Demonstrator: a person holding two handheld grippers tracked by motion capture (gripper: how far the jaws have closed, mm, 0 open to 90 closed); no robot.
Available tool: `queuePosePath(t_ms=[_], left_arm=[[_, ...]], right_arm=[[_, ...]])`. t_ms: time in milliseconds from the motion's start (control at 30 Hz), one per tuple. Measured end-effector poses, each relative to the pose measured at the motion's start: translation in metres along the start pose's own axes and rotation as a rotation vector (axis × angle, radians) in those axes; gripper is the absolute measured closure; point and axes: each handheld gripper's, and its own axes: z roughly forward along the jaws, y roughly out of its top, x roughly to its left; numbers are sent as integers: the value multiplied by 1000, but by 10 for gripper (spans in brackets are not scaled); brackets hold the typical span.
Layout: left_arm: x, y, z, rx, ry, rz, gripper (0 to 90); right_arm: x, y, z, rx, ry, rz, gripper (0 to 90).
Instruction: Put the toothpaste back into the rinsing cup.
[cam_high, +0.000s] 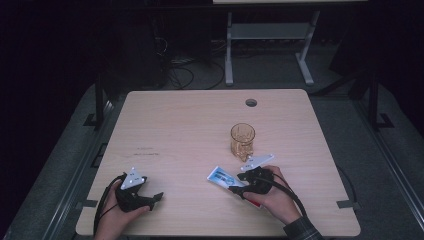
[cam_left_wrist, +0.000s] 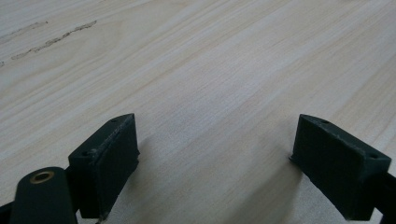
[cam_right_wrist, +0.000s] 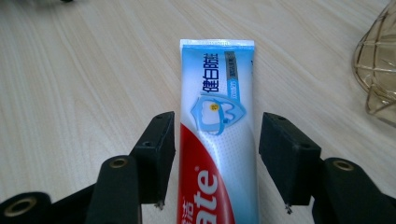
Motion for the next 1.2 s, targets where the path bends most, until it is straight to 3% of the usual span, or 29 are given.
queuePosePath(t_ms=[867, 1200], left_arm=[[0, 0, 0, 0, -1, 1, 134], [0, 0, 0, -1, -1, 1, 134]], right_arm=[[1, 33, 36, 222, -24, -85, 421], [8, 33, 40, 236, -57, -115, 418]])
